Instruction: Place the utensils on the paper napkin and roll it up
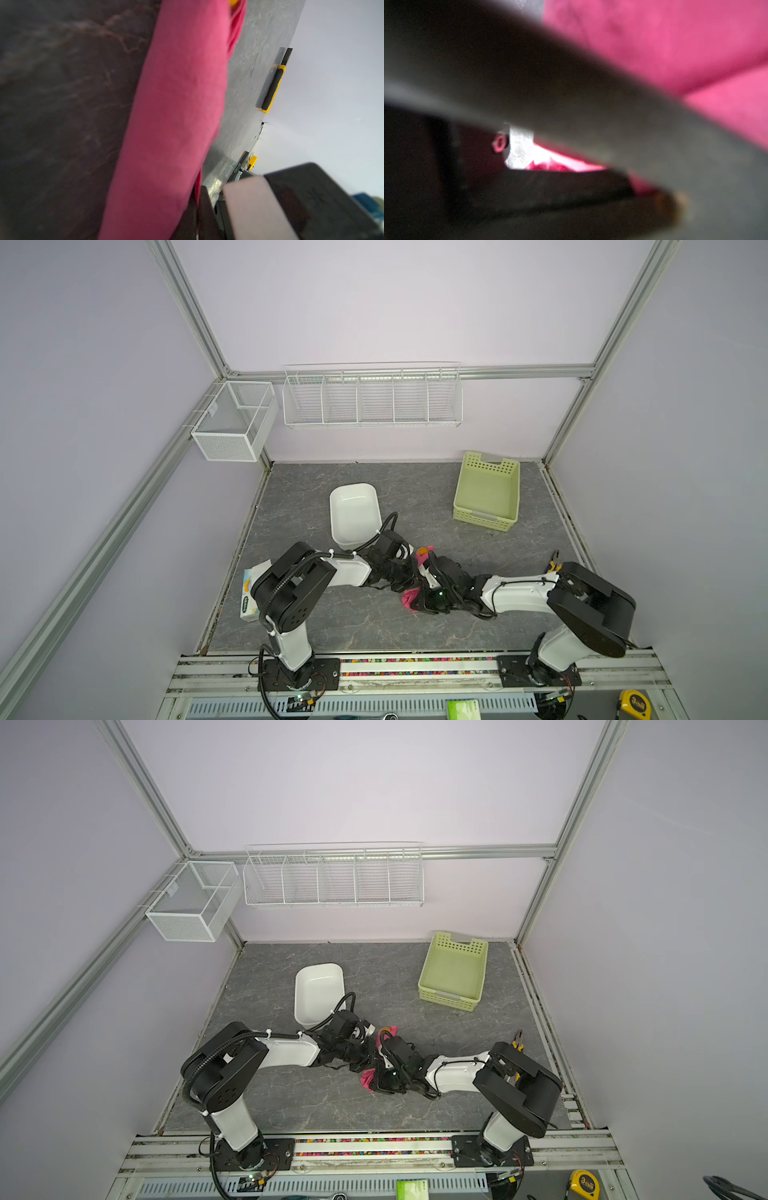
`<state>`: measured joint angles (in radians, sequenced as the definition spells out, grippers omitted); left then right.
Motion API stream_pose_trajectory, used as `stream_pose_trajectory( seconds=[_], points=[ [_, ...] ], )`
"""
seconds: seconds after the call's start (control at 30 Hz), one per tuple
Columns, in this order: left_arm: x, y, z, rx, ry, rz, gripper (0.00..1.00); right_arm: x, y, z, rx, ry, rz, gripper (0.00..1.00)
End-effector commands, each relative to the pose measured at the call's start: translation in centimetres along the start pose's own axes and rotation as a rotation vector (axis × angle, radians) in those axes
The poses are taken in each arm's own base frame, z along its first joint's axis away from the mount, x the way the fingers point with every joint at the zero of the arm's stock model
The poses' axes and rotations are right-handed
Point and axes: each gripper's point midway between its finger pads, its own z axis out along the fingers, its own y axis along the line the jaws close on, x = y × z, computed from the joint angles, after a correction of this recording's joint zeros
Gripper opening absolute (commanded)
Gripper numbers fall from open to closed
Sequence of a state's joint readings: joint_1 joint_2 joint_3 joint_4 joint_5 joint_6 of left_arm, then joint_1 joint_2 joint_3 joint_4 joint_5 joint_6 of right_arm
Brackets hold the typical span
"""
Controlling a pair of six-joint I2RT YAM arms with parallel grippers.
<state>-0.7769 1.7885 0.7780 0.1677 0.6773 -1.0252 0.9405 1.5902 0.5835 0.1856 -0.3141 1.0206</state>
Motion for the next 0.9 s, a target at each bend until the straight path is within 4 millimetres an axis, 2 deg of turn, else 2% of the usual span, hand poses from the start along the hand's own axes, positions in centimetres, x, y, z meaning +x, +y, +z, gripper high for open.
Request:
stream_pose_trajectory(
  seconds=[0.0, 0.2, 0.33, 0.57, 0.87],
  points=[
    [-1.1, -1.8, 0.4, 0.039, -0.026, 0.018, 0.0, 1.3, -3.1, 0.6, 0.108, 0.031, 0.029, 0.07],
    [-2.0, -1.0, 0.9, 0.003, -0.052, -0.014, 0.0, 1.6, -3.2, 0.6, 0.113, 0.04, 0.024, 0.07],
    [-2.5, 0.2, 1.2, -0.036, -0.079, -0.082, 0.0, 1.7, -3.4, 0.3, 0.132, 0.039, 0.022, 0.07],
    [-3.2, 1.6, 1.0, -0.088, -0.142, -0.126, 0.0, 1.4, -4.2, -1.3, 0.209, 0.008, 0.014, 0.07],
    [-3.7, 3.5, 0.4, -0.085, -0.217, -0.183, 0.0, 0.8, -2.9, -3.5, 0.23, -0.03, 0.02, 0.12]
  ],
)
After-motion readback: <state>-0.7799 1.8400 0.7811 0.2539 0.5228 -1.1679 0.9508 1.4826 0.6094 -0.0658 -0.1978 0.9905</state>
